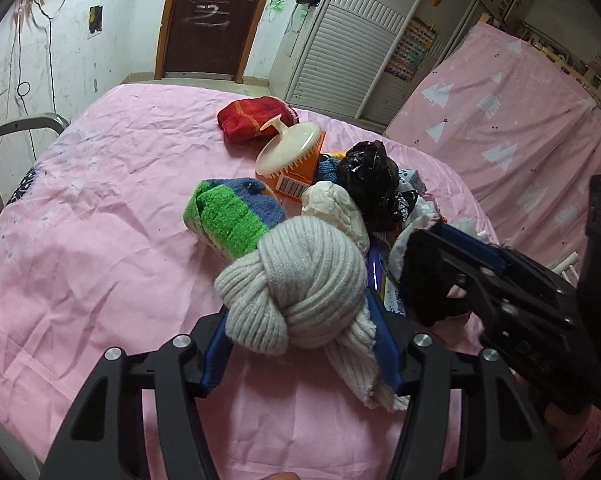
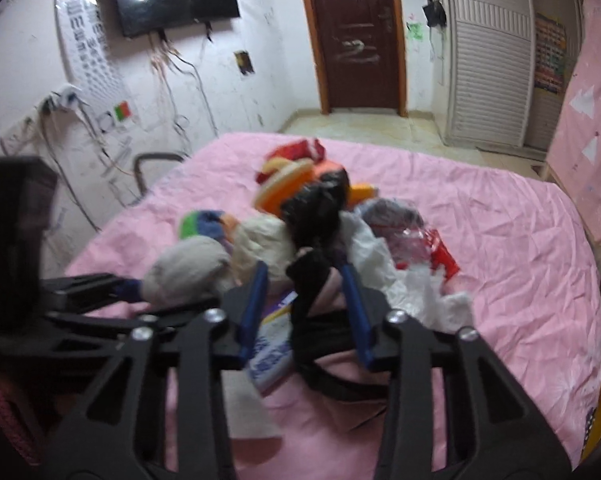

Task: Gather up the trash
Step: 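Grasp the grey knitted sock ball with the left tool while the right tool grasps black cloth, then carry both held items to the yellow bin and release them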

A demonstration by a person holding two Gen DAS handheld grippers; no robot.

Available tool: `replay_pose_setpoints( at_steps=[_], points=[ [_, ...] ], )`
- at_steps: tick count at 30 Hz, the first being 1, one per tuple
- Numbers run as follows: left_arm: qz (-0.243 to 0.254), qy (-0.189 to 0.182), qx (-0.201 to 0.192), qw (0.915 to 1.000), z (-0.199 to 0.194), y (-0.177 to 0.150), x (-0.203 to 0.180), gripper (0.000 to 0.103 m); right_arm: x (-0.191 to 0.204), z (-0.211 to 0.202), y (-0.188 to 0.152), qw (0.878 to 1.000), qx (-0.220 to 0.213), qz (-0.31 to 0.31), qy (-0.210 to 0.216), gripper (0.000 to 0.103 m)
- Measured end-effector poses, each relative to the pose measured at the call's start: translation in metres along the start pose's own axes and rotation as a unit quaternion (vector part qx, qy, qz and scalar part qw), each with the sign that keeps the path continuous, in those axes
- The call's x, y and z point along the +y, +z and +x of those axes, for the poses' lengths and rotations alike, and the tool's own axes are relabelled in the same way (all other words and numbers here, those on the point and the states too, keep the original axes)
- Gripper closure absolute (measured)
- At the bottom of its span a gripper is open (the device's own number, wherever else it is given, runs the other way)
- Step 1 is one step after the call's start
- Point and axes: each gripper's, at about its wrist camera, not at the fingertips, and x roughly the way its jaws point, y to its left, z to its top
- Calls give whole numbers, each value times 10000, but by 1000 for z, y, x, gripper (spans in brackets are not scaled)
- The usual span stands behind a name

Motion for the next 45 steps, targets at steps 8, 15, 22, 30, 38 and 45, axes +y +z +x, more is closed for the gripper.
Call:
replay_pose_setpoints(
  at_steps=[8, 15, 22, 30, 38, 45],
  points=[
    [-33, -27, -304, 9995, -20, -2, -4, 56, -8, -19, -1, 9989, -342, 242, 208, 83],
    [218, 108, -847, 9961, -57, -4, -21, 56, -10, -54, 5, 9933, -935, 389, 555, 84],
    [555, 271, -1193, 9909, -79, -3, -51, 56, -22, -86, 4, 9879, -1367, 521, 510, 84],
    [1147, 111, -1236, 9856, -76, 4, -107, 56, -59, -127, -8, 9804, -1791, 803, 168, 84],
    [1673, -527, -1121, 9781, -57, 14, -185, 56, -123, -181, -38, 9667, -2086, 1314, -688, 83],
    [2116, -941, -876, 9689, -21, 10, -263, 56, -180, -210, -74, 9501, -2020, 1842, -1504, 83]
  ],
)
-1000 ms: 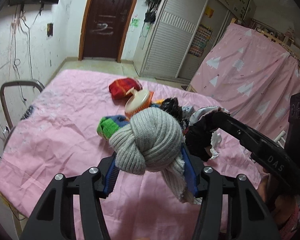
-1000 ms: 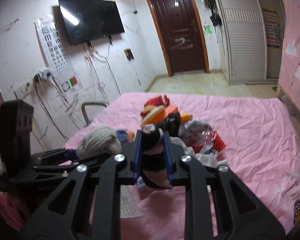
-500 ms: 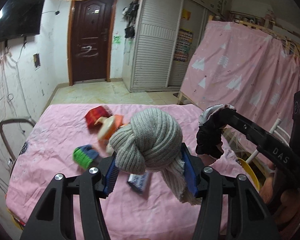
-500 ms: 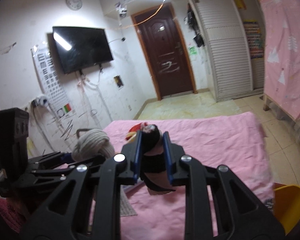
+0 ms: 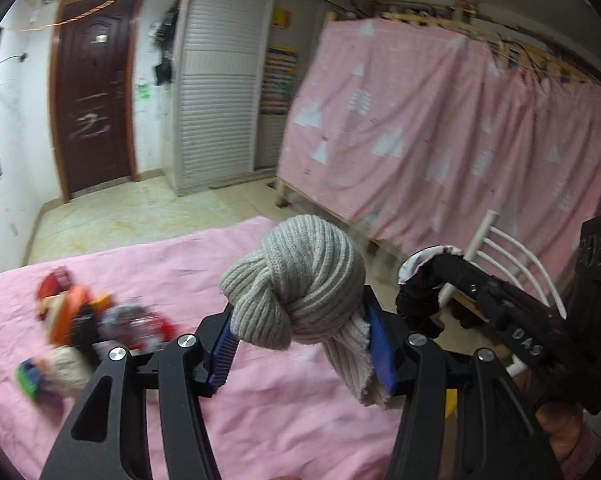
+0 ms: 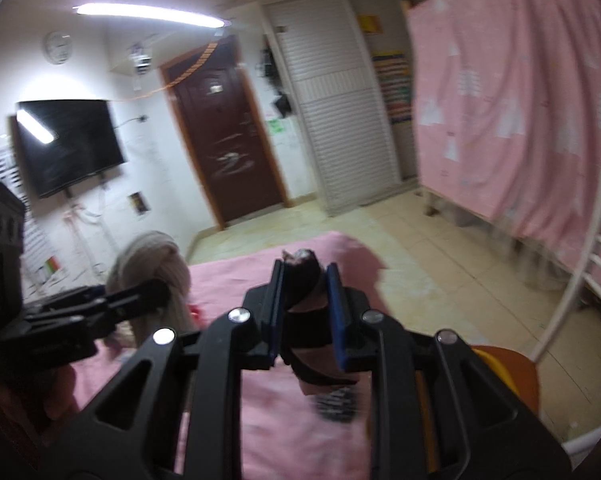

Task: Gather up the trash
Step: 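Carry both held items to the yellow bin and release them, then move both open tools back over the clutter on the bed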

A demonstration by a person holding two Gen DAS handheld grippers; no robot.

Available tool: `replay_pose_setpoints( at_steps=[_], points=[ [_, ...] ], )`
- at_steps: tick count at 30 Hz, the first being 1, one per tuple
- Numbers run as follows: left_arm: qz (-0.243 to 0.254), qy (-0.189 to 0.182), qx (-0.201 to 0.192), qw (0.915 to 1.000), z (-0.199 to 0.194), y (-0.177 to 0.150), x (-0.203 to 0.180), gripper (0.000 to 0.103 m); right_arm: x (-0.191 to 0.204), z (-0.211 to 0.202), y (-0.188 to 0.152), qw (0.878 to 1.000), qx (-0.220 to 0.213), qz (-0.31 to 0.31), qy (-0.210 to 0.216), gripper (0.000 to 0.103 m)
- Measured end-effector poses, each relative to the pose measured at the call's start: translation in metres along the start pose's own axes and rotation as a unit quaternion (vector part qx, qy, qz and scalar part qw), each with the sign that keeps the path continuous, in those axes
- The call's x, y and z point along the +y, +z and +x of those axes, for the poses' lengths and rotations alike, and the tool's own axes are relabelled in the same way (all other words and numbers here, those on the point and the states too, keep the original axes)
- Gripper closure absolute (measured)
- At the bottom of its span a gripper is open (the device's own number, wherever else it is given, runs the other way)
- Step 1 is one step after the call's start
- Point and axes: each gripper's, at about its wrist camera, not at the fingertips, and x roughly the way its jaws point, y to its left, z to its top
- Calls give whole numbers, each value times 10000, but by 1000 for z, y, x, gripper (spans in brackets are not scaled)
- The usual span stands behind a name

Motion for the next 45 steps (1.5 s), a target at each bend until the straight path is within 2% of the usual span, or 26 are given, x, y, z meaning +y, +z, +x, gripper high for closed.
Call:
replay_pose_setpoints(
  at_steps=[3, 9, 12, 16, 21, 24, 28, 34, 40, 45],
  points=[
    [153, -142, 119, 9997, 21, 2, -28, 56, -31, 2, -6, 9990, 149, 186, -374, 83],
    [375, -293, 418, 9980, 64, 0, -78, 55, -75, 9, -22, 9944, 477, 453, -828, 82],
    [413, -366, 658, 9963, 83, -8, -95, 53, -91, 12, -22, 9927, 505, 698, -850, 78],
    [491, -436, 817, 9945, 98, -18, -107, 46, -108, 8, -22, 9911, 425, 911, -876, 61],
    [571, -455, 806, 9941, 97, -23, -114, 39, -114, 2, -22, 9902, 339, 1005, -906, 60],
    [518, -420, 757, 9949, 90, -21, -106, 39, -106, 1, -21, 9909, 324, 993, -845, 59],
    [411, -345, 613, 9967, 74, -18, -92, 39, -92, 4, -17, 9932, 322, 828, -746, 52],
    [181, -170, 367, 9990, 43, -12, -57, 35, -52, 18, -11, 9966, 398, 515, -499, 47],
    [-71, 190, 170, 9996, 14, -11, -10, 33, -5, 39, -11, 9979, 571, 253, -172, 43],
    [-250, 676, 85, 9974, -5, -13, 37, 31, 38, 61, -19, 9964, 836, -27, 130, 40]
  ],
)
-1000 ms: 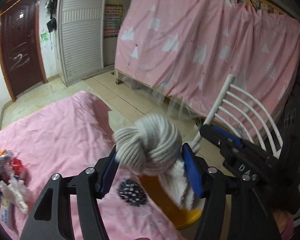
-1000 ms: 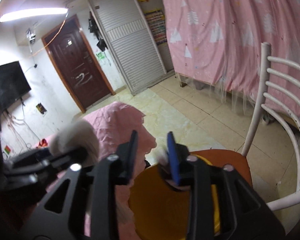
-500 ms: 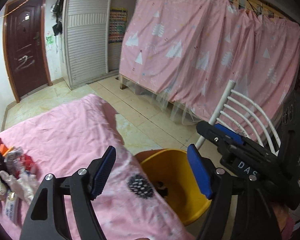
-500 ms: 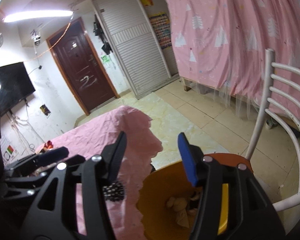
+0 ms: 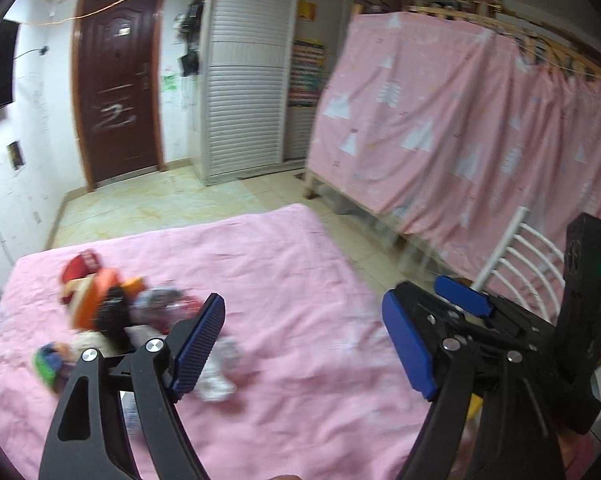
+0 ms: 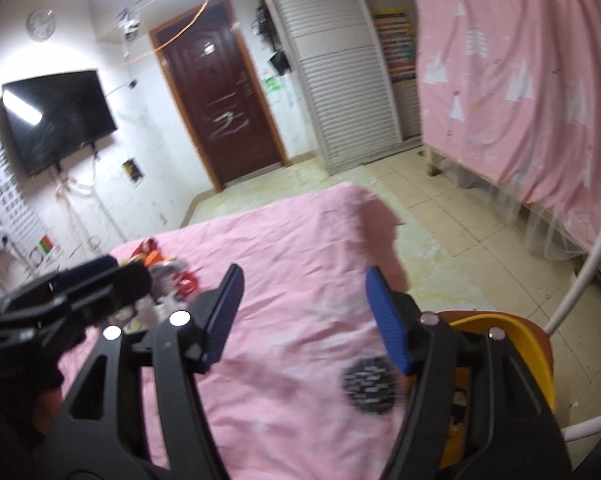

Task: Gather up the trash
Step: 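Move both open tools back over the clutter on the bed, then grasp the green-blue sock with the left tool while the right tool grasps white tissue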

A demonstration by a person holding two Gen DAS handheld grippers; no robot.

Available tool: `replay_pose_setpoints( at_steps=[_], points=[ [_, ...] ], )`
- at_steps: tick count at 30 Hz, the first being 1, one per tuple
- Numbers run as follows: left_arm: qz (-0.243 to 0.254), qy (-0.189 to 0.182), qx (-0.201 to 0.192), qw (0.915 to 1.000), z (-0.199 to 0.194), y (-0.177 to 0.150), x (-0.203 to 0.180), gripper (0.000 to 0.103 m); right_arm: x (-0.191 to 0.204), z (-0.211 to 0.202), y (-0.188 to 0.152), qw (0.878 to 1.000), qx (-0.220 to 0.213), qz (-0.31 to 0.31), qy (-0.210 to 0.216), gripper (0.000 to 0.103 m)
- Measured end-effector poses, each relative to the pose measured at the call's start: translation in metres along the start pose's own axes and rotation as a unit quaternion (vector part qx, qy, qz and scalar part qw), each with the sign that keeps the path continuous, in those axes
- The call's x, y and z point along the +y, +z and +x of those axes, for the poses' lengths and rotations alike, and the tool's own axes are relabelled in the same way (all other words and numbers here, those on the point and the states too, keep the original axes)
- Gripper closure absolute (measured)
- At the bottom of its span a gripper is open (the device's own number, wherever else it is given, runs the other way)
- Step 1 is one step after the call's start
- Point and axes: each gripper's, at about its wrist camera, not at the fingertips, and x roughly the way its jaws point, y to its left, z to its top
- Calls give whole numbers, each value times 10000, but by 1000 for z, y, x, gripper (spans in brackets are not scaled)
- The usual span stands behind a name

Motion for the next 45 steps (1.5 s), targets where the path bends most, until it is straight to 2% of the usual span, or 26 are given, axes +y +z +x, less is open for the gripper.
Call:
replay_pose_setpoints(
  at_steps=[6, 13, 24, 29, 33, 41, 42, 45],
  points=[
    [-127, 515, -21, 9986, -13, -3, 53, 29, 43, 28, -8, 9986, 351, -246, 318, 33],
    [-349, 988, 43, 9945, -25, -10, 112, 29, 81, 58, -21, 9947, 763, -447, 521, 32],
    [-745, 1324, 286, 9880, -19, -23, 180, 28, 120, 89, -33, 9888, 1161, -708, 621, 24],
    [-950, 1354, 598, 9844, -7, -40, 210, 27, 132, 103, -36, 9859, 1313, -841, 615, 20],
    [-1067, 1350, 810, 9818, 3, -53, 224, 26, 137, 112, -38, 9846, 1434, -819, 572, 11],
    [-1142, 1364, 1088, 9780, 21, -65, 233, 26, 144, 124, -44, 9822, 1564, -908, 510, 12],
    [-1139, 1378, 1091, 9778, 22, -65, 234, 26, 144, 124, -45, 9822, 1554, -932, 504, 16],
    [-1096, 1400, 1116, 9777, 28, -67, 233, 29, 147, 127, -48, 9805, 1616, -1022, 460, 38]
  ],
)
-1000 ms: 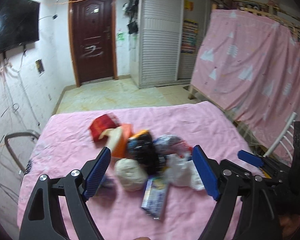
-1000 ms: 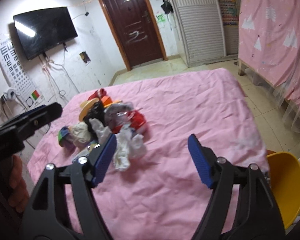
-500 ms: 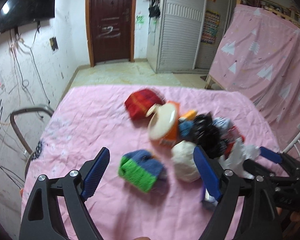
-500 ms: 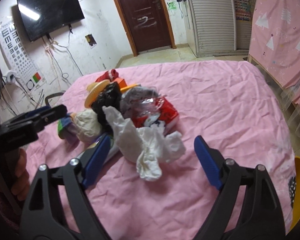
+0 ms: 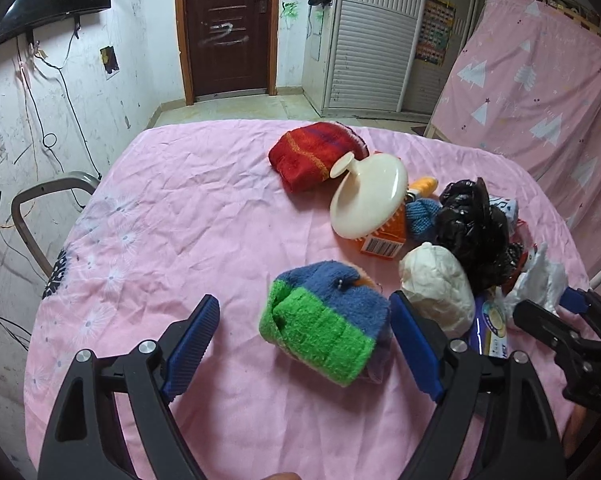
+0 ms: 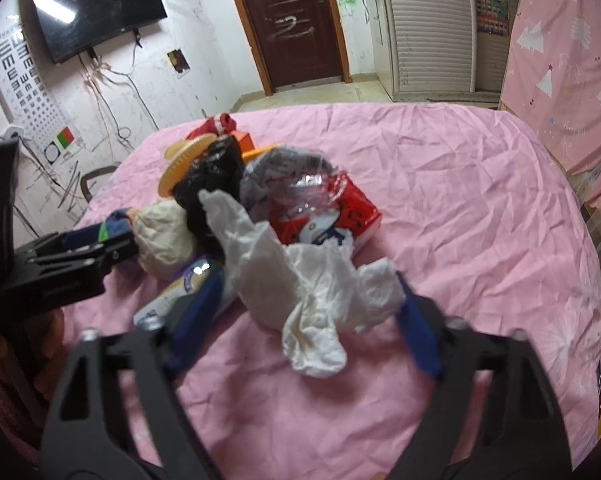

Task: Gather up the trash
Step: 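Grasp the green-blue sock with the left tool while the right tool grasps white tissue, then carry the sock and tissue to the yellow bin and release them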

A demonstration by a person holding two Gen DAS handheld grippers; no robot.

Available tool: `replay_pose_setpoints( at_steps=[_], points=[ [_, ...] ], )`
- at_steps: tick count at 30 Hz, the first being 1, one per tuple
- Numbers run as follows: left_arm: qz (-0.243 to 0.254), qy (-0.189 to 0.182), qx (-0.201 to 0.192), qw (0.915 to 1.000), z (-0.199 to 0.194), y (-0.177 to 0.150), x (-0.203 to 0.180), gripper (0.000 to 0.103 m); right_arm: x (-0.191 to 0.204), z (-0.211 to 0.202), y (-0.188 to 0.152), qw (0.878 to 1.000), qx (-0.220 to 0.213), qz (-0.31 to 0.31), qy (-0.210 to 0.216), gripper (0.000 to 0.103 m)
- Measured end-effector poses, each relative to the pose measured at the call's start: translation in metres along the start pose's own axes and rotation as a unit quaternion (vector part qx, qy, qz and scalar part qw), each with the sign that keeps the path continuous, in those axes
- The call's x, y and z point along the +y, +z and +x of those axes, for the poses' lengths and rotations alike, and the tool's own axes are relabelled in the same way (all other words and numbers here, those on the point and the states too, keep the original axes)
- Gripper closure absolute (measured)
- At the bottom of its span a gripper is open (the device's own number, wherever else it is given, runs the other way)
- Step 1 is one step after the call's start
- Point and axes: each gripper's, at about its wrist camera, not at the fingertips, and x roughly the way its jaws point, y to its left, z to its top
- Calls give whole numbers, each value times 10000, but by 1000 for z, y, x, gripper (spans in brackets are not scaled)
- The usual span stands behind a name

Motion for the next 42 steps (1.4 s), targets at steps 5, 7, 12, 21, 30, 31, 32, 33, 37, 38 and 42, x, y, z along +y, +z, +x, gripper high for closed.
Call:
replay_pose_setpoints(
  at_steps=[5, 7, 12, 21, 30, 31, 32, 33, 37, 38, 42],
  points=[
    [34, -38, 43, 10000, 2, -1, -4, 62, 9, 1, -3, 9998, -50, -187, -17, 64],
    [42, -15, 22, 10000, 0, -2, -6, 72, 12, -2, -5, 9996, -120, -258, -55, 71],
    [-30, 92, -130, 9999, -14, -3, -5, 75, 9, -13, -6, 9993, -272, -238, -16, 73],
    [-81, 109, -544, 9984, -57, 5, -14, 75, -10, -47, -7, 9977, -656, -7, 145, 73],
    [293, -267, -825, 9958, -87, 7, -71, 75, -54, -95, -13, 9925, -1172, 346, -62, 73],
    [339, -338, -828, 9954, -89, 7, -78, 75, -63, -103, -15, 9913, -1242, 424, -126, 73],
    [413, -441, -830, 9947, -91, 8, -90, 75, -69, -107, -16, 9906, -1278, 469, -160, 73],
    [468, -503, -833, 9942, -91, 8, -99, 75, -75, -112, -18, 9897, -1316, 519, -205, 73],
    [745, -751, -837, 9909, -95, 5, -134, 75, -107, -134, -27, 9855, -1444, 732, -502, 73],
    [827, -812, -838, 9897, -96, 4, -145, 75, -113, -138, -29, 9848, -1459, 769, -546, 73],
    [1100, -1078, -780, 9850, -97, 2, -183, 75, -140, -153, -37, 9812, -1499, 920, -793, 73]
  ],
)
